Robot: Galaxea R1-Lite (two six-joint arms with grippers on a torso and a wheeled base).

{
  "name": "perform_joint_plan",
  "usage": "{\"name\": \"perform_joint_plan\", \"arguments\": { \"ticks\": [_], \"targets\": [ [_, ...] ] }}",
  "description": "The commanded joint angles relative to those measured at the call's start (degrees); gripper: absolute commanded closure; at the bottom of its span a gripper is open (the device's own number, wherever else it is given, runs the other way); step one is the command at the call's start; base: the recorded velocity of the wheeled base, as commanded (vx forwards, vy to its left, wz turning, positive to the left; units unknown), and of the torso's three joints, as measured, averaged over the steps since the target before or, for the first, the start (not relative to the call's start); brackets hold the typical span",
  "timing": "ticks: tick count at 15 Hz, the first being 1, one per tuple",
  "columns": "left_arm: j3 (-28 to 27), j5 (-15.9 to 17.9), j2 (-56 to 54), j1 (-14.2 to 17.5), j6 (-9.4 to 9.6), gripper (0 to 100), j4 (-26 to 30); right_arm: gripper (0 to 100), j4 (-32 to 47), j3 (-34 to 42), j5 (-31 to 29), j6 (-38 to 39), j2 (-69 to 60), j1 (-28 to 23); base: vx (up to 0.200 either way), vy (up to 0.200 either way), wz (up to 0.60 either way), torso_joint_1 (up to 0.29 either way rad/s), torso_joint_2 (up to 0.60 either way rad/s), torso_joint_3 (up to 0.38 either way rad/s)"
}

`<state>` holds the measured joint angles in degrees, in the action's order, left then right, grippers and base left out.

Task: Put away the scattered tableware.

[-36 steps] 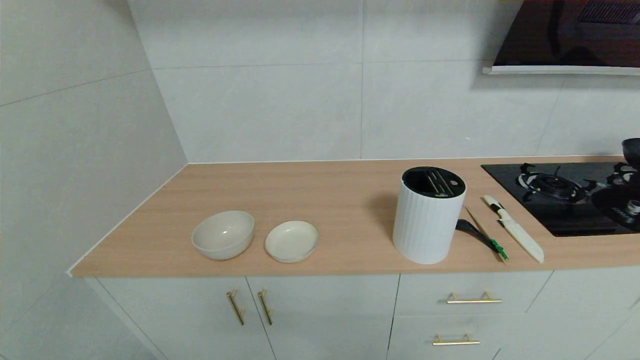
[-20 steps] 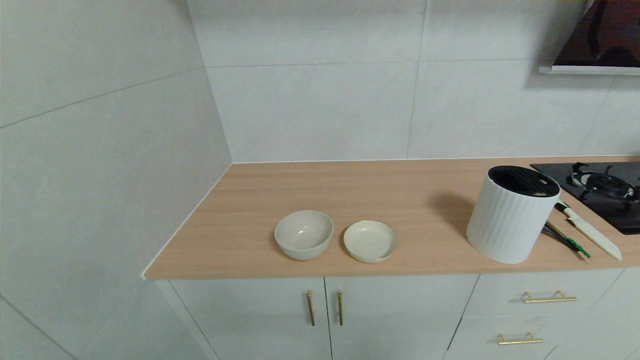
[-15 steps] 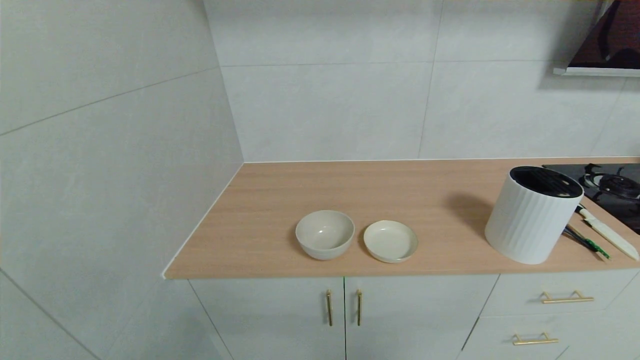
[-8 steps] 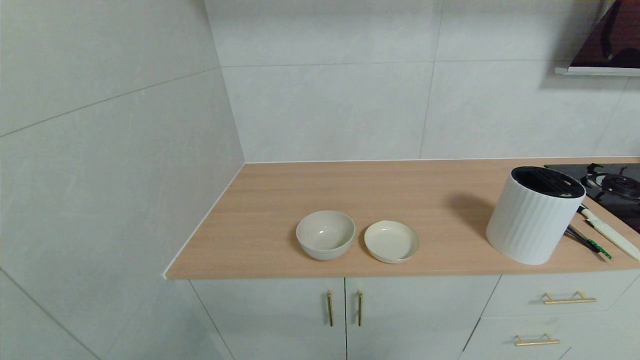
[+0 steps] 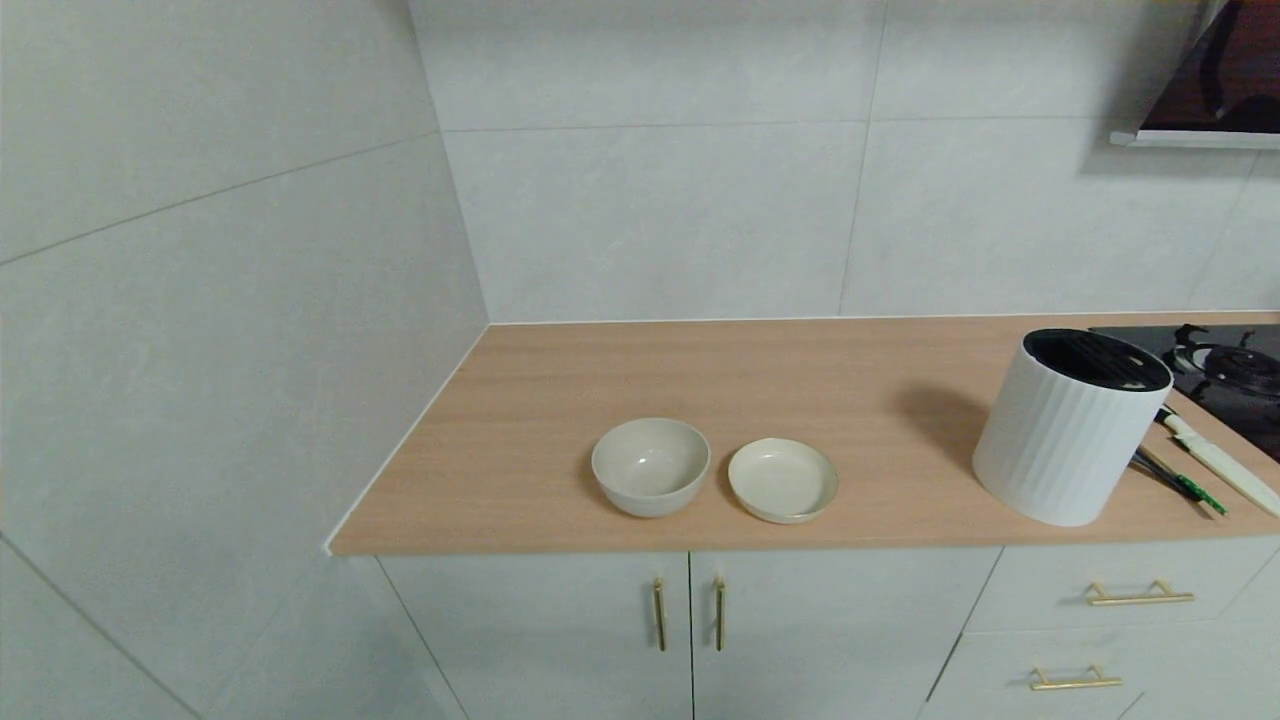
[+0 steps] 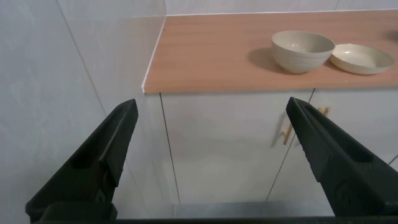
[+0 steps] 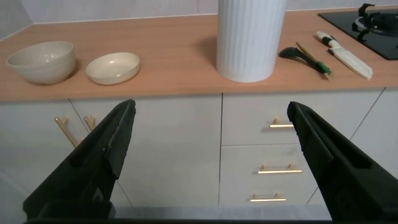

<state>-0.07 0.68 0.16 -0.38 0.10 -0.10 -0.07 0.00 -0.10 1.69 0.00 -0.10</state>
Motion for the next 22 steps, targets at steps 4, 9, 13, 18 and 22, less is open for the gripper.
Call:
{"name": "perform_joint_plan", "arguments": {
  "ticks": [4,9,13,18,22],
  "targets": [
    [0.0,0.0,0.0,0.0,-0.01,0,0.0,0,0.0,-0.1,0.0,0.0,0.1,0.0,0.0,0.0,0.0,-0.182,0.4,0.212],
    [0.0,0.0,0.0,0.0,-0.01,0,0.0,0,0.0,0.0,0.0,-0.2,0.1,0.0,0.0,0.0,0.0,-0.243,0.55,0.297],
    [0.0,0.0,0.0,0.0,-0.01,0,0.0,0,0.0,0.0,0.0,-0.2,0.1,0.0,0.0,0.0,0.0,-0.237,0.54,0.299],
    [0.0,0.0,0.0,0.0,-0.01,0,0.0,0,0.0,0.0,0.0,-0.2,0.1,0.0,0.0,0.0,0.0,-0.213,0.51,0.287],
    [0.0,0.0,0.0,0.0,-0.01,0,0.0,0,0.0,-0.1,0.0,-0.3,0.1,0.0,0.0,0.0,0.0,-0.189,0.49,0.292]
  ]
}}
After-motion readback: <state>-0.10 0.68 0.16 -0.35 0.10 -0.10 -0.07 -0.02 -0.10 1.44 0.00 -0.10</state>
